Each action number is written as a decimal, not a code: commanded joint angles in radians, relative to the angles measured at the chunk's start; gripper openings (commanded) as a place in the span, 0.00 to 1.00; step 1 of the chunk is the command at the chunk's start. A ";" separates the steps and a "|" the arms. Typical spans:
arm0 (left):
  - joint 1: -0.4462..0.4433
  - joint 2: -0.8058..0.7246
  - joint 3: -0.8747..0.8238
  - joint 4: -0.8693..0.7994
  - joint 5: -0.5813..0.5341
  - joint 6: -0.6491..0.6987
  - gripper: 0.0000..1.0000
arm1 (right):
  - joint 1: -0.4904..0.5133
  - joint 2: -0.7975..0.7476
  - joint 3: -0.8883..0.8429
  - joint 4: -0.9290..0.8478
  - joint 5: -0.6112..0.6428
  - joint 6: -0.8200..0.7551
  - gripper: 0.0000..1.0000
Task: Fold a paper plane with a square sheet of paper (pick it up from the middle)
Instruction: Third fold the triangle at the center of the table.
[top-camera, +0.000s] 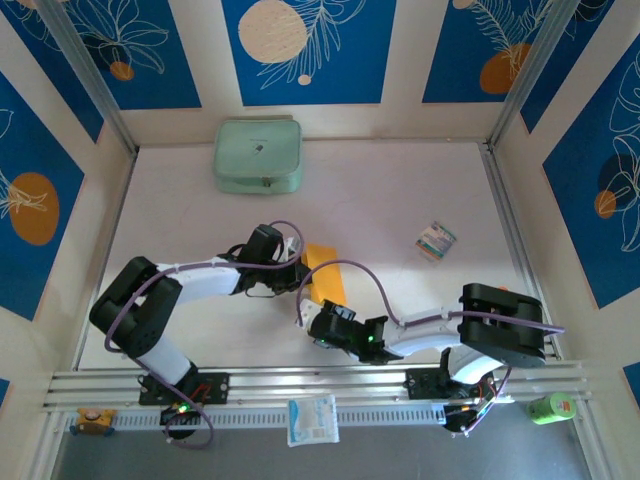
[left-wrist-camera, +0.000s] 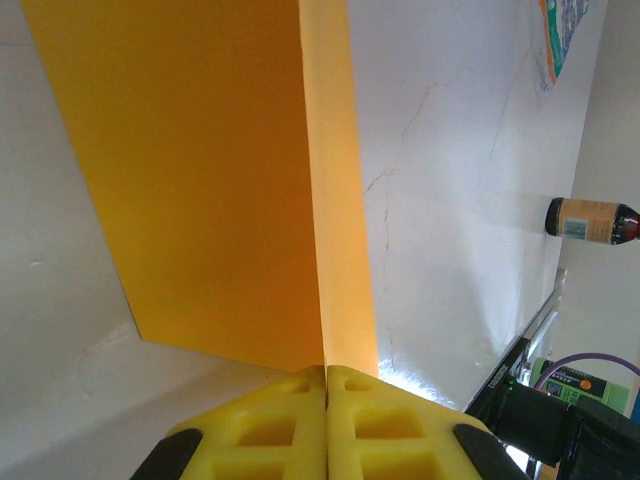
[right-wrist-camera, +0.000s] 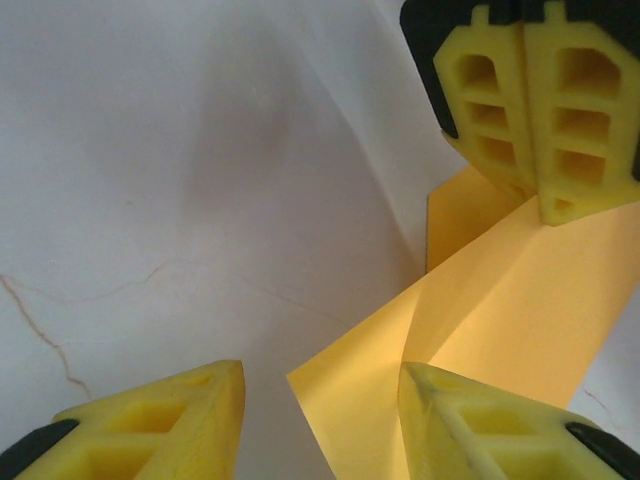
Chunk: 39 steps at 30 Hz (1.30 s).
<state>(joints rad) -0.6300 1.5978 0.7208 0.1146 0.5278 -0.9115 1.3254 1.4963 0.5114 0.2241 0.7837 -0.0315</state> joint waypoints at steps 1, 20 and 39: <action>0.008 -0.023 -0.003 -0.010 0.023 -0.004 0.09 | 0.011 0.010 0.015 0.040 0.093 -0.004 0.44; 0.009 -0.014 -0.006 -0.003 0.023 -0.006 0.09 | -0.014 -0.070 -0.017 0.025 0.042 0.056 0.30; 0.008 -0.015 -0.006 -0.003 0.023 -0.006 0.09 | -0.027 -0.071 -0.012 -0.015 0.020 0.087 0.16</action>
<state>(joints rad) -0.6300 1.5978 0.7208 0.1150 0.5285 -0.9119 1.3045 1.4418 0.5083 0.2123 0.8108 0.0319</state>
